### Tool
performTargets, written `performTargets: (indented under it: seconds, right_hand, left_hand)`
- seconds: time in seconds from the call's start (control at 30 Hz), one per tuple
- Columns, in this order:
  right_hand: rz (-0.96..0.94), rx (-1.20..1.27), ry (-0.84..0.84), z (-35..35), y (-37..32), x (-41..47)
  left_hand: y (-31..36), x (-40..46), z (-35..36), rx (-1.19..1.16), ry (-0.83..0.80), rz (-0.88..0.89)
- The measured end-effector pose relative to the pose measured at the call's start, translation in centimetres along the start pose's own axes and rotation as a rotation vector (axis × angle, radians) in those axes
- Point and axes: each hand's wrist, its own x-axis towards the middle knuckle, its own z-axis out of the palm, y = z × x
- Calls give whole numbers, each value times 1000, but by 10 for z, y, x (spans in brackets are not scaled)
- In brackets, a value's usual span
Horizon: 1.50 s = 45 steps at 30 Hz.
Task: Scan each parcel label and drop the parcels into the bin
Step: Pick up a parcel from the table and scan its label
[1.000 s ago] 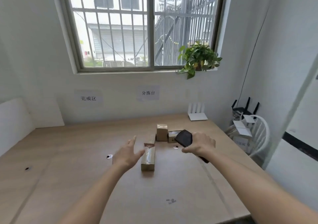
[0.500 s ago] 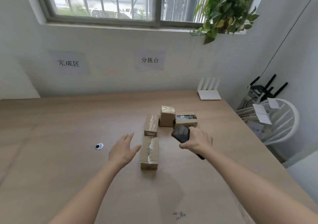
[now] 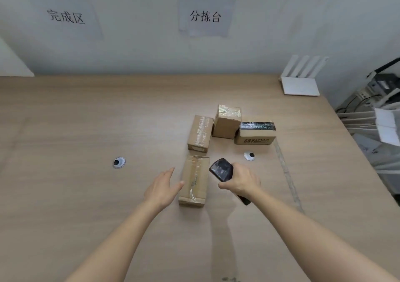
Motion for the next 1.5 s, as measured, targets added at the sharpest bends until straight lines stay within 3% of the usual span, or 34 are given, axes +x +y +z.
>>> performTargets:
  seconds: [0.57, 0.83, 1.13, 1.5]
  right_hand:
    - [-45, 172, -259, 62, -8, 135]
    - [-18, 519, -414, 77, 4, 153]
    - [-85, 636, -404, 40, 4, 115]
    - [-262, 753, -243, -55, -10, -12]
  left_hand:
    - [-2, 120, 50, -119, -201, -214]
    - [5, 127, 63, -284, -176, -272]
    - [28, 95, 46, -610, -119, -278]
    - [85, -14, -37, -894, 153, -155]
